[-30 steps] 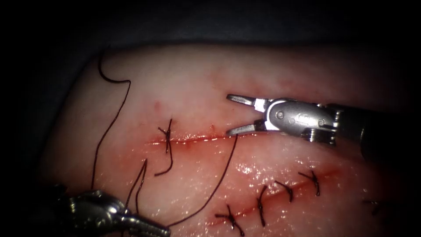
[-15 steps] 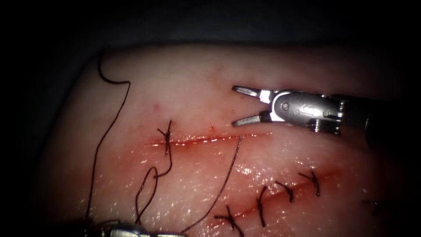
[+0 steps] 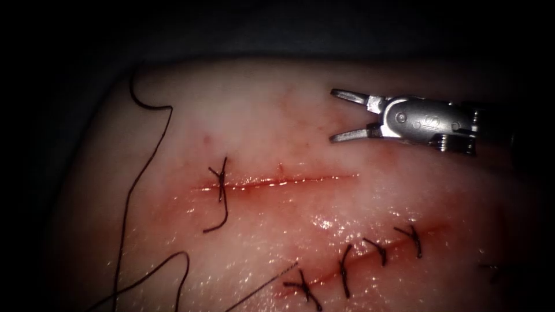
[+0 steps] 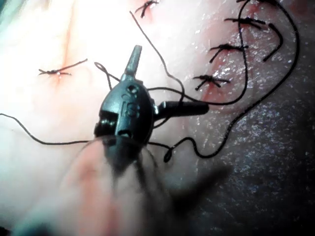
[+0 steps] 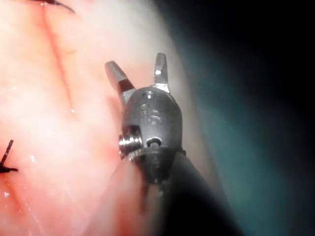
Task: Wound Closure
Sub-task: With the right cutter, cut the suture, then grasp the remaining suture tail with the left tool, then with the right tool, cut the suture.
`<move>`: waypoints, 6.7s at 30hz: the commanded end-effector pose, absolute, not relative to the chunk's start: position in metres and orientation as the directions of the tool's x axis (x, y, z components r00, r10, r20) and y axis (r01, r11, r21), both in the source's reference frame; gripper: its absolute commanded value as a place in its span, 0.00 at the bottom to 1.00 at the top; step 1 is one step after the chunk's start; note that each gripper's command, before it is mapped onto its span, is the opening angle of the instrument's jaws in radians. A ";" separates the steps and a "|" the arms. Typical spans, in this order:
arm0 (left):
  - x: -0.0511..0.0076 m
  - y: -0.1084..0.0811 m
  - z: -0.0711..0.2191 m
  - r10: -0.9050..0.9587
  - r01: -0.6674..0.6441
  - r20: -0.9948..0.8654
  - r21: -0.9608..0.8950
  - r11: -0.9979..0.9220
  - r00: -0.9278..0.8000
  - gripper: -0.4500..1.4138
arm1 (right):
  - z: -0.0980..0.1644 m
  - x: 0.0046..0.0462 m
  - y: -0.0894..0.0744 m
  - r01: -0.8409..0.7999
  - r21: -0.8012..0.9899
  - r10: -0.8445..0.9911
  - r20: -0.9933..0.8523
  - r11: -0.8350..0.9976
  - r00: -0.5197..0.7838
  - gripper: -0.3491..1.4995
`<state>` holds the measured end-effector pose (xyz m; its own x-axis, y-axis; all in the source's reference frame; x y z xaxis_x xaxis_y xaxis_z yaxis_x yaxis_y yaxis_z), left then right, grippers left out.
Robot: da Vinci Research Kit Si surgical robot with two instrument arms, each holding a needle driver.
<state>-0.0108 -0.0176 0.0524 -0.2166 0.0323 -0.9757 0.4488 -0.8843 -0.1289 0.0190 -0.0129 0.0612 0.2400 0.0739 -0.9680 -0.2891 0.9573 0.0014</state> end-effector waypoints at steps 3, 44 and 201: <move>-0.0113 -0.013 0.053 0.058 0.271 -0.931 -0.165 -0.948 -0.362 0.66 | 0.062 0.0207 -0.013 -0.294 -0.005 0.068 -0.969 0.956 0.237 0.98; -0.0044 0.008 0.056 0.562 -0.290 -0.808 -0.503 -0.814 -0.177 0.64 | 0.064 0.0224 -0.014 -0.292 0.001 0.078 -0.964 0.956 0.254 0.97; -0.0207 -0.008 0.059 0.306 -0.369 -0.589 -0.014 -0.929 -0.748 0.00 | 0.065 0.0414 -0.022 -0.275 0.001 0.051 -0.984 0.961 0.173 0.94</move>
